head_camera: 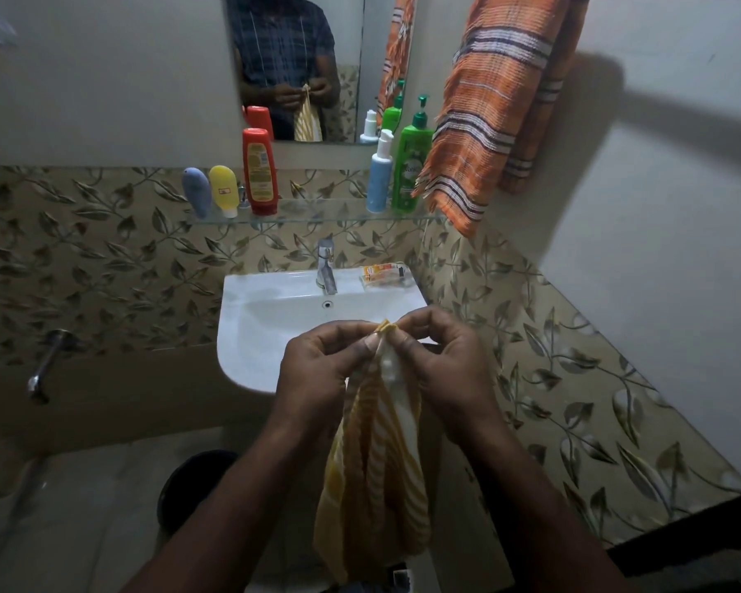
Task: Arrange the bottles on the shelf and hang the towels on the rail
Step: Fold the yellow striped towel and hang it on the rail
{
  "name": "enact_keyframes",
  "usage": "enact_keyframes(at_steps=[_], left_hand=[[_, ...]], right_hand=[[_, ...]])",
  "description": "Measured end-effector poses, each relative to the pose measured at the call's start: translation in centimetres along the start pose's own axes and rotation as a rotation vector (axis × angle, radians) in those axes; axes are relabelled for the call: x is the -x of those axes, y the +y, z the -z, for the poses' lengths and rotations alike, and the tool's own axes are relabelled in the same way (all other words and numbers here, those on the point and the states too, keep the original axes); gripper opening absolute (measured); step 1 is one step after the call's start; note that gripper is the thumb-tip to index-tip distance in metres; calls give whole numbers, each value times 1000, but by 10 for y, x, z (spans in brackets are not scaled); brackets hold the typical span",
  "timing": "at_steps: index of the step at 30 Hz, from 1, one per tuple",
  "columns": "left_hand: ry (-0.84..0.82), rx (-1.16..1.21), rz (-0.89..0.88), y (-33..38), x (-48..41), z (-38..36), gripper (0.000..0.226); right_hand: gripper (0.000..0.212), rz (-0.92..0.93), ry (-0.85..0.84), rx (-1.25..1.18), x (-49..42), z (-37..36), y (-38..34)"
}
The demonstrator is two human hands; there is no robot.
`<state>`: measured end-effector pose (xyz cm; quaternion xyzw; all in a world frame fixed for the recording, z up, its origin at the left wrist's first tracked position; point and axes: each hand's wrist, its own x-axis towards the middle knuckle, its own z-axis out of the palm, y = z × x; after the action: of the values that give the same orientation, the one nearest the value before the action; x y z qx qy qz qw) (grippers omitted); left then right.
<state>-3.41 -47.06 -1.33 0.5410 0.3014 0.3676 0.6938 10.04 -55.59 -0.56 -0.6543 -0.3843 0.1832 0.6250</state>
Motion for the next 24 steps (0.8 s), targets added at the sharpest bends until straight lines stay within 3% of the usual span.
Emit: enact_keyframes(at_steps=[7,13,24], left_hand=[[-11,-40,-27,-1,2,-6,11],[-42,-3,-20,4,8,-14,11],[-48,-131,-126,-2,6,-15,16]], right_hand=[[10,-36,14,-12,-2,7,2],[22,-74,4,-65,-4,12,10],[19,-186,-128,-181,-6,20,13]])
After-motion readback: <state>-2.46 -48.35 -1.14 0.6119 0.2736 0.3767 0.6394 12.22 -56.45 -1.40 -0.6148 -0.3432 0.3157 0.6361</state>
